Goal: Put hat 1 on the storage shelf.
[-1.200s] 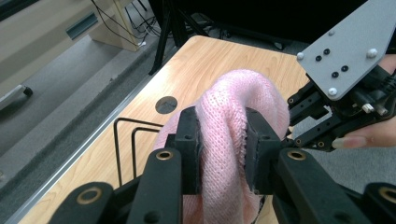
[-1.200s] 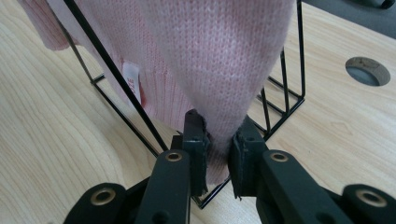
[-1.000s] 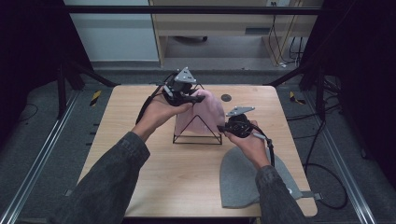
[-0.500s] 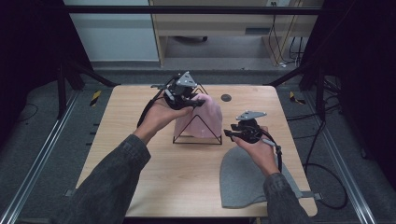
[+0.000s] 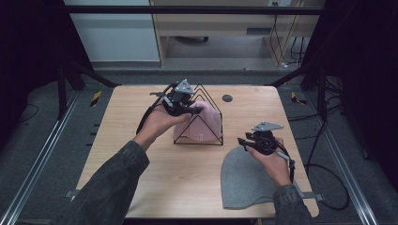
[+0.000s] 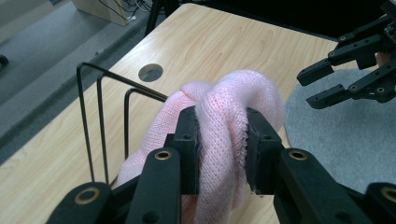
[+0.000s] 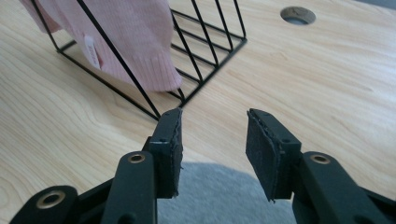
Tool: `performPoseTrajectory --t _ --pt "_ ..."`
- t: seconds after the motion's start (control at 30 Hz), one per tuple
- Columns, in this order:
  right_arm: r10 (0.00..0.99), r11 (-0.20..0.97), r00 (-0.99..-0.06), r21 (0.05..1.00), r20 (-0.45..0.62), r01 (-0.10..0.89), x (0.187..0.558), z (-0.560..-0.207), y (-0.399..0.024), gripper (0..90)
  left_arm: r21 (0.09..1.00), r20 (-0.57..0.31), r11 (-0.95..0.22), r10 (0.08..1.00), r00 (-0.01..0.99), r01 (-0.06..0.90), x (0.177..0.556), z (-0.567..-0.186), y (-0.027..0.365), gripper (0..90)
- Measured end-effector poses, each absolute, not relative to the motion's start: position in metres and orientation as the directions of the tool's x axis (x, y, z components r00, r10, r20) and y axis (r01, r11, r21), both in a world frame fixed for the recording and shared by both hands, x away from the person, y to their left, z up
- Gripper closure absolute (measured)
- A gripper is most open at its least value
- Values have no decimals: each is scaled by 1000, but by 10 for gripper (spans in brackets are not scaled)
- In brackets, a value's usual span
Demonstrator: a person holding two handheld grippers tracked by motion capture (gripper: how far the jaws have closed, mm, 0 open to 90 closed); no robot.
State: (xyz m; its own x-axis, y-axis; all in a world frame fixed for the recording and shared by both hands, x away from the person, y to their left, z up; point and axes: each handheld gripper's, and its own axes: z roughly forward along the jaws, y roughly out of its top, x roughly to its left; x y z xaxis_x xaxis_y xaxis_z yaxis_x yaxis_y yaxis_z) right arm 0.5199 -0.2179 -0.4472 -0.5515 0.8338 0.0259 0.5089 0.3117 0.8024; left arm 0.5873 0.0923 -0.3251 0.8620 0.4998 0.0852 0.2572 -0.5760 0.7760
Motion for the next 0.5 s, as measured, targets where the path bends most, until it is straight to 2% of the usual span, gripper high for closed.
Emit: performPoseTrajectory --t 0.13,0.4,0.5 --pt "841 307 -541 797 28 520 518 -453 -224 552 779 72 -565 510 857 271 587 -328 95 682" --pt "851 300 -525 794 28 529 515 -453 -231 539 795 55 -541 514 856 274 584 -328 98 526" --pt "855 305 -518 794 15 526 516 -451 -234 522 812 51 -518 521 852 268 579 -325 100 499"
